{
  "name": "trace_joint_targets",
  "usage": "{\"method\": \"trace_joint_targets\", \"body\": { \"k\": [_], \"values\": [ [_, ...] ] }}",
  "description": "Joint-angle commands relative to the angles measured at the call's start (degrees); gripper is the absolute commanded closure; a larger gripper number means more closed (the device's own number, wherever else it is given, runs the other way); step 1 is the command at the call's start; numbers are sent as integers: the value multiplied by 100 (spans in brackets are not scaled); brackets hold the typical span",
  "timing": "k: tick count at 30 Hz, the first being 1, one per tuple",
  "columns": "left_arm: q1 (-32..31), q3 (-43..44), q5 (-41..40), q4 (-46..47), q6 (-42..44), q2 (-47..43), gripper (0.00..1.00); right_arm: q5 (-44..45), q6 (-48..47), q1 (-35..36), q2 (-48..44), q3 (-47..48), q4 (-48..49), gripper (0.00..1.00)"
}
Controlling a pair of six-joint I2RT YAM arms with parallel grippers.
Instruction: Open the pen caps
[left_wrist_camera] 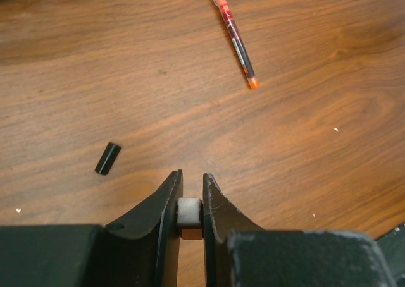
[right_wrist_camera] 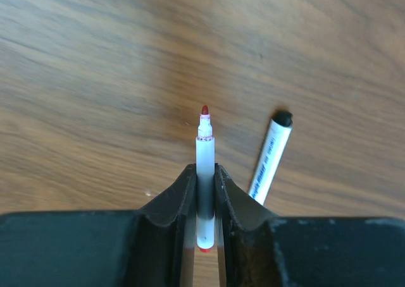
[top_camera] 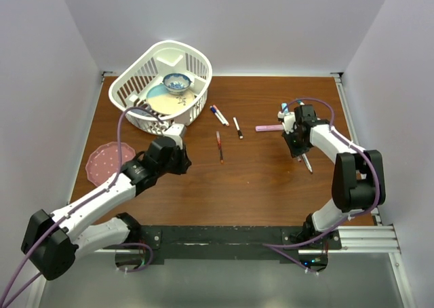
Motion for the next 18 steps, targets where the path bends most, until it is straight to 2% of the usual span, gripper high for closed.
{"method": "trace_joint_targets", "body": {
  "k": [1, 4, 8, 14, 18],
  "values": [
    [-135, -51, -414, 525, -36, 411, 100, 425, -136, -88, 139, -28, -63, 79],
    [-266, -113, -730, 526, -80, 561, 100, 496, -145, -150, 289, -10, -98, 76],
    [-399, -192, -959, 552, -89, 597, 100, 610, -180, -185, 351, 7, -116, 67],
    [-557, -78, -1231, 376, -45, 1053, 100, 426, -206, -185, 202, 95, -204, 66],
    [-741, 1, -1600, 236, -27, 1500, 100, -23, -355, -203, -377, 113, -283, 66]
  ]
}}
